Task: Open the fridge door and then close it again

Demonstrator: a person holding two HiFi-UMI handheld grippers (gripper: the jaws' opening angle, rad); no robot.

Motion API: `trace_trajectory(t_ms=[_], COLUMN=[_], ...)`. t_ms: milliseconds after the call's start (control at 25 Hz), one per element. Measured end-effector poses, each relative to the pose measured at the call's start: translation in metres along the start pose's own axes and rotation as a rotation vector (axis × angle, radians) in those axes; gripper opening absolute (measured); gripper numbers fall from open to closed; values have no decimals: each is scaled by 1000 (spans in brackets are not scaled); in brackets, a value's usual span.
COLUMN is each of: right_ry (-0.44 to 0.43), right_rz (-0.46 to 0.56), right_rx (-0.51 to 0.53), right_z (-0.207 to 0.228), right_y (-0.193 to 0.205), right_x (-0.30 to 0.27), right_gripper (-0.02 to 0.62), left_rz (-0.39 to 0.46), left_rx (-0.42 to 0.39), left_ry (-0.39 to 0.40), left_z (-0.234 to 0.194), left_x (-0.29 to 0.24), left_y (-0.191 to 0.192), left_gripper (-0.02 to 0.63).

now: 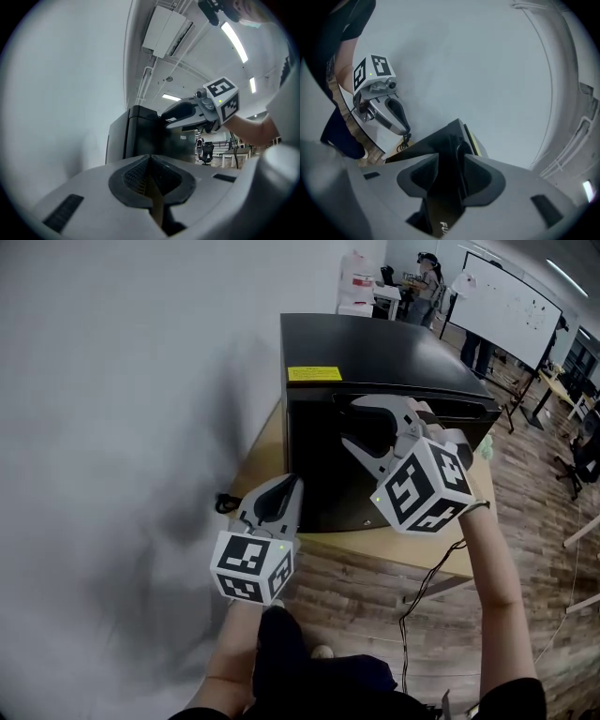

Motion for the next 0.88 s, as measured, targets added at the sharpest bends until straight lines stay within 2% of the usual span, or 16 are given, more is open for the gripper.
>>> trace_trajectory(t_ms=[120, 440, 880], right_ry=[3, 0, -6], right_rz=[-42, -119, -143], right_rx=[43, 71, 145], right_z=[-2, -3, -5], right_y=[-2, -8, -8], right_x=[-10, -14, -15], right_gripper=[136, 124, 107], left_rz=[-4, -15, -7], left_rx=[-6, 11, 24], left_ry=[-9, -17, -27], left_z=[-8, -13, -8], left_x=[-2, -2, -2], left_y=[1, 8, 10], left_gripper=[8, 8, 7])
Point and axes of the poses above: the fingertips, and each gripper's own axes: x backward along the fingers, z to its right, y out of its underside, the point moved 8 cm from there along x, backward along the fingers, and after that the axes turned 1 degree about x, right-handed, at the moved point
